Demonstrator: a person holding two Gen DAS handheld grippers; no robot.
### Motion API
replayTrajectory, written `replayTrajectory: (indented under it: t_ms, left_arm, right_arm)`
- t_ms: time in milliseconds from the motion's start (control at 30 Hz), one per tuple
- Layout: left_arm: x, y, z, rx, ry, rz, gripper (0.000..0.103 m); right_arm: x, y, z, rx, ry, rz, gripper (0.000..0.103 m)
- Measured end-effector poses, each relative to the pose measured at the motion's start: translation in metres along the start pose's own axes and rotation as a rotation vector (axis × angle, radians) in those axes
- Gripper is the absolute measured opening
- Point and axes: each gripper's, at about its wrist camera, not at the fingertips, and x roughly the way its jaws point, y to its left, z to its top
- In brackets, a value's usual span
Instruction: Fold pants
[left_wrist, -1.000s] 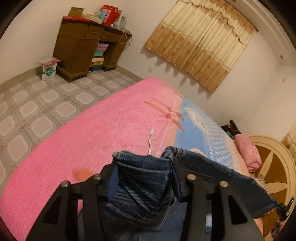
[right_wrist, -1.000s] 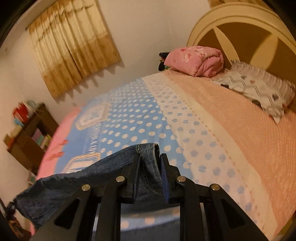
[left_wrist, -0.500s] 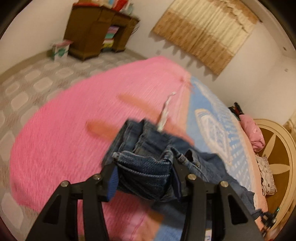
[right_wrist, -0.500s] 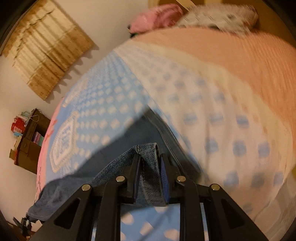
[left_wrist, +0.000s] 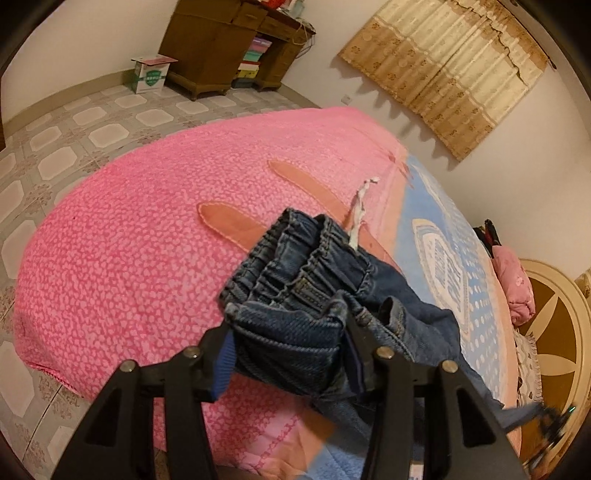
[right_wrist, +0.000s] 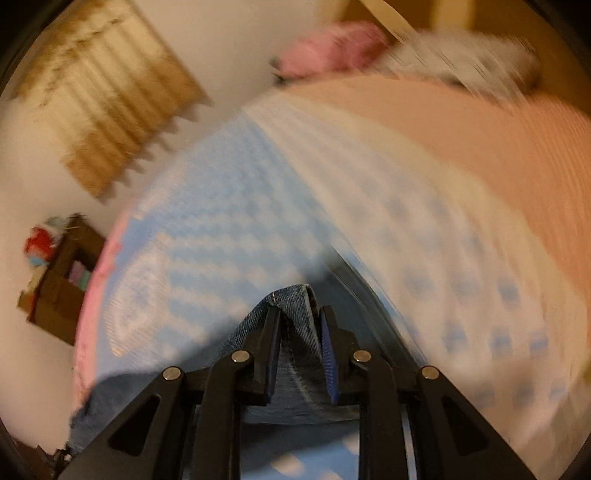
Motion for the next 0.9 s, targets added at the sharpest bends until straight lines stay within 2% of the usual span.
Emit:
replayTrajectory:
  t_ms: [33,100,167,233,367,467,567,633,700,733,800,867,900]
  left_arm:
    - [-0.001,0.002,-0.001,-0.005,-0.004,0.005,0.051]
    - [-0.003,0.005,-0.004,-0.023,-0.009,0.005,0.051]
    - [-0.005,0.006,-0.007,-0.024,-0.012,0.01,0.051]
    - [-0.005,0.005,-0.012,-0.004,-0.013,0.025,0.052]
    - [-0.002,0.01,-0.018,-0.011,-0.01,0.043,0.053]
    - [0.001,0.013,-0.021,-0.026,-0.004,0.046,0.055]
    - [0.002,0.017,-0.022,-0.032,0.006,0.037,0.059]
    - [0.002,0.021,-0.02,-0.024,0.017,0.022,0.06]
    - [0.003,0.024,-0.019,-0.016,0.02,0.01,0.06]
    - [0.002,0.026,-0.018,-0.017,0.02,0.004,0.06]
    - [0.003,0.029,-0.016,-0.023,0.021,-0.01,0.06]
    - [0.005,0.03,-0.014,-0.02,0.023,-0.017,0.06]
    - [0.005,0.029,-0.014,-0.012,0.02,-0.018,0.06]
  right_arm:
    - [-0.006,0.014,0.013,-0.022,-0.032,0.03,0.022]
    - [-0.026,0.037,0.039,-0.055,-0.121,0.107,0.008]
    - [-0.048,0.041,0.055,-0.058,-0.197,0.175,0.008]
    - [-0.056,0.027,0.054,-0.055,-0.209,0.148,0.008]
    - [-0.03,-0.002,0.011,-0.067,-0.09,0.044,0.008]
    - [-0.003,-0.022,-0.03,-0.006,0.007,0.012,0.008]
    - [0.031,-0.012,-0.053,-0.014,0.099,0.019,0.011]
    - [0.046,0.009,-0.061,-0.035,0.138,0.034,0.026]
    - [0.066,0.032,-0.062,-0.041,0.175,0.073,0.076]
    - [0.073,0.042,-0.062,-0.033,0.179,0.083,0.082]
    - [0.097,0.061,-0.054,-0.008,0.192,0.077,0.083]
    - [0.125,0.073,-0.047,0.006,0.212,0.017,0.083]
    - [0.145,0.082,-0.041,0.001,0.225,-0.042,0.083]
